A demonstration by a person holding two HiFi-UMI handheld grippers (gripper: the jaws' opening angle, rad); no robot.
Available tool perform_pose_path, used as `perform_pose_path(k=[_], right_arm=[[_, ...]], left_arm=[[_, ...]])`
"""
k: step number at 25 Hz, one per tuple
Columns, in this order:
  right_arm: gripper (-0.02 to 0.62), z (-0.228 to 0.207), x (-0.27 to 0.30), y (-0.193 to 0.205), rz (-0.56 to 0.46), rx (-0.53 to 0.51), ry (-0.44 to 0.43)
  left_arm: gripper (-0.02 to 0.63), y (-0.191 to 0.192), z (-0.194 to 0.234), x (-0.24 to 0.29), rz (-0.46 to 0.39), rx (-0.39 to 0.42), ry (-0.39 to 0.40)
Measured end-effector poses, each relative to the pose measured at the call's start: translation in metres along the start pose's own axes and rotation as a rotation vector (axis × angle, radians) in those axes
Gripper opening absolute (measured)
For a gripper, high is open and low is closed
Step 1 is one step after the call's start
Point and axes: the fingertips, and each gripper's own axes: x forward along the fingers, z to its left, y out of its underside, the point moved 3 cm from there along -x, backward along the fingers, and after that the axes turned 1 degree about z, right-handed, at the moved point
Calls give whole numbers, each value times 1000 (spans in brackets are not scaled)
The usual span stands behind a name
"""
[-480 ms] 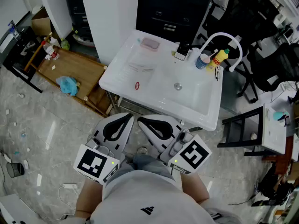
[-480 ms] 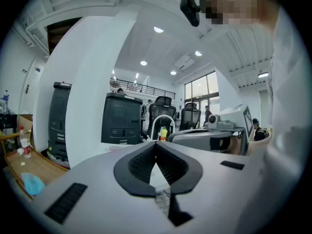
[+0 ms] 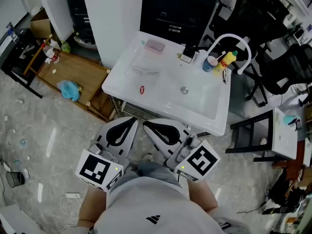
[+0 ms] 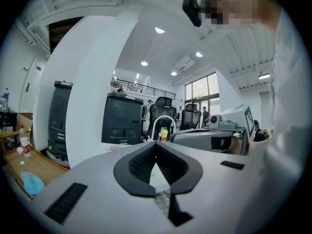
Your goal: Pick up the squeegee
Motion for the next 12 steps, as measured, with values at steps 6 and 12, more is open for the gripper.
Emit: perform_pose_path(k=[6, 12], right_arm=[[9, -7, 5, -1, -9, 24, -12], [9, -29, 4, 3, 8, 41, 15]], left_arm=[[9, -2, 8, 3, -2, -15, -19], [9, -4, 13, 14, -10, -16, -57]])
